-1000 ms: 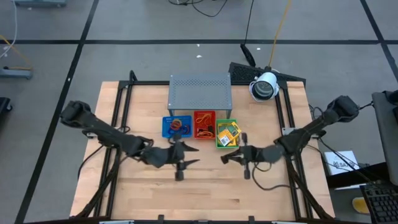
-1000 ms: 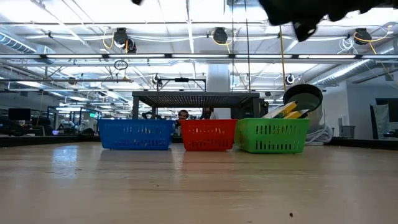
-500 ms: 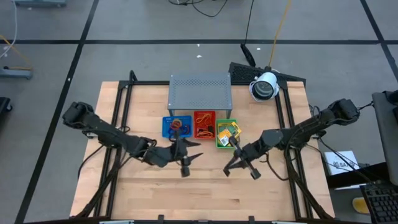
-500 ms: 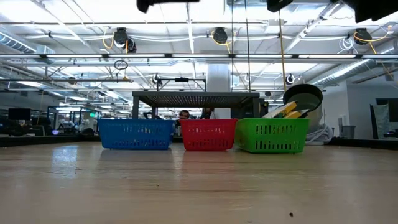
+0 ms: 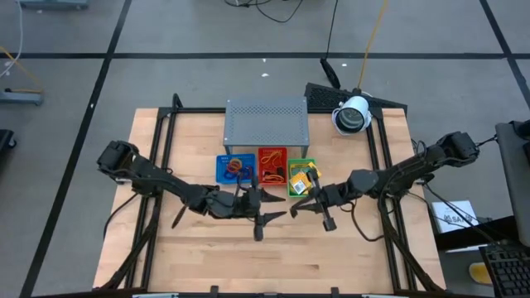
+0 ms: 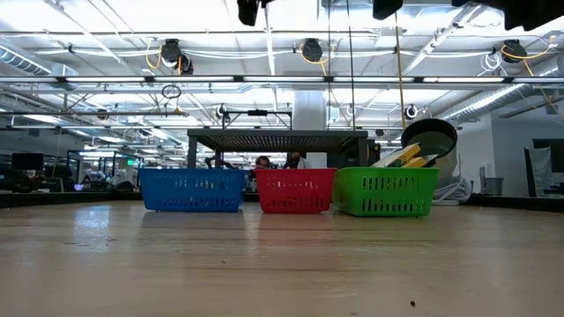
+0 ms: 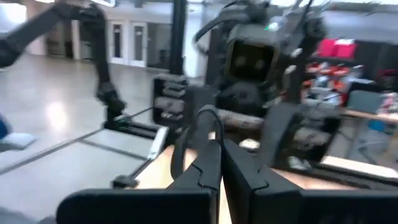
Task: Pick & Place Office Desk Supplies
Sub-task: Put the black rubber band into the red bin
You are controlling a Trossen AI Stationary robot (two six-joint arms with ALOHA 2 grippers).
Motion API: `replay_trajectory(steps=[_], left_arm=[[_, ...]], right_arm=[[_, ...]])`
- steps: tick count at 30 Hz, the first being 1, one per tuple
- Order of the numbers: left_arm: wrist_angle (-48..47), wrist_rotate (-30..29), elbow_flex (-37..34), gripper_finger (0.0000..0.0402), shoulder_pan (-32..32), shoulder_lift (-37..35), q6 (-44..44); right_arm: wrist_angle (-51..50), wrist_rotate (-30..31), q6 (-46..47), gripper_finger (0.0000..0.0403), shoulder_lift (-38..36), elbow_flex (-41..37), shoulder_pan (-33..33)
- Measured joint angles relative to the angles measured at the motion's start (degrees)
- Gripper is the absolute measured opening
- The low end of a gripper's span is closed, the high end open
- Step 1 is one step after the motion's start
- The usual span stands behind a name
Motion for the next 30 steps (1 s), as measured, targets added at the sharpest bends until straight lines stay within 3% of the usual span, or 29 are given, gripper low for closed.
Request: replay_trajectory(steps=[7,25,30], left_arm=[[0.0,0.0,0.0,0.0182,0.0,0.5,-4.0],[3.2,0.0,0.0,0.0182,1.3,0.5,-2.6],[3.6,0.0,0.0,0.0182,1.3,0.5,-2.7]], right_arm=[[2.2,1.2,-1.0,0.0,0.0,0.0,0.0],[1.8,1.5,-2.0,0.0,0.0,0.0,0.0],[1.3,4.3,-2.3,0.0,0.0,0.0,0.0]])
